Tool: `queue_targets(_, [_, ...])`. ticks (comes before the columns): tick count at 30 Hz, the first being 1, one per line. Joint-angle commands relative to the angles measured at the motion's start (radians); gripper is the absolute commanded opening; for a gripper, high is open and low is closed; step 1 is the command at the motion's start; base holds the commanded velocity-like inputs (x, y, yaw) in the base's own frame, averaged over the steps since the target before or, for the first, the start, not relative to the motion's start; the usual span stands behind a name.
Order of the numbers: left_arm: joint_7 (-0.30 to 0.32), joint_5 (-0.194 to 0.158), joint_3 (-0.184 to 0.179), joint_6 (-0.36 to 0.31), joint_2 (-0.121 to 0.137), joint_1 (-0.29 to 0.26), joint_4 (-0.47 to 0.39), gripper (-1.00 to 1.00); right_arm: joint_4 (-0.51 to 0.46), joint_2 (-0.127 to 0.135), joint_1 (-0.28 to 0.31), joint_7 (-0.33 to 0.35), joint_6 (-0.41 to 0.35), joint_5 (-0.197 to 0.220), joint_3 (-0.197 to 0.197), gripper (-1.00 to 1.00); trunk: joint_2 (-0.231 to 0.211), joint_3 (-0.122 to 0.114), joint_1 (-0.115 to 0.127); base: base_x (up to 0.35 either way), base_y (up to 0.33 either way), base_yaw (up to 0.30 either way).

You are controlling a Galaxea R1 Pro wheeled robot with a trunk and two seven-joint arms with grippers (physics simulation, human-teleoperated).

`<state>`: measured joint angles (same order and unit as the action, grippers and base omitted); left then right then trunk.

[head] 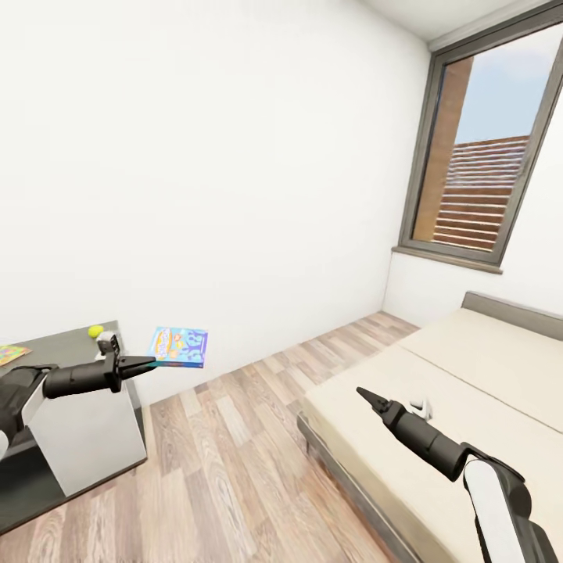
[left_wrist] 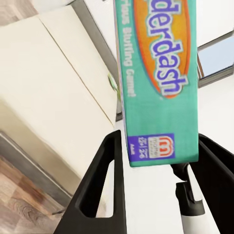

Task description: Put all the toys in the child's room - the three board games (two on the bed and one on the table), the two jigsaw puzzles on the table, and the tennis ball on the table - inside the toy box on the table in the child's room.

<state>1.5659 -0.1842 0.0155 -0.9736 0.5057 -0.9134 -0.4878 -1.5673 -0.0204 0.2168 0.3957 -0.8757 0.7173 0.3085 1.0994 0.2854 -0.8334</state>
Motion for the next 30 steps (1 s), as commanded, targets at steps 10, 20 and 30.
queue_targets(10, [0.005,0.000,0.002,-0.010,-0.001,-0.001,0.000,-1.00,0.000,-0.001,0.001,0.003,-0.006,-0.004,0.003,1.00,-0.069,-0.038,0.038,0.000,0.000,0.270])
queue_targets(20, [0.005,0.000,0.002,-0.010,-0.003,-0.001,0.000,-1.00,0.001,-0.001,0.001,0.001,-0.006,-0.004,0.003,1.00,-0.139,-0.077,0.077,0.000,0.000,0.270])
queue_targets(30, [0.005,-0.001,0.001,0.002,-0.003,-0.001,0.000,-1.00,0.002,-0.001,0.001,0.001,-0.006,-0.004,0.004,1.00,-0.209,-0.115,0.115,0.000,0.000,0.270])
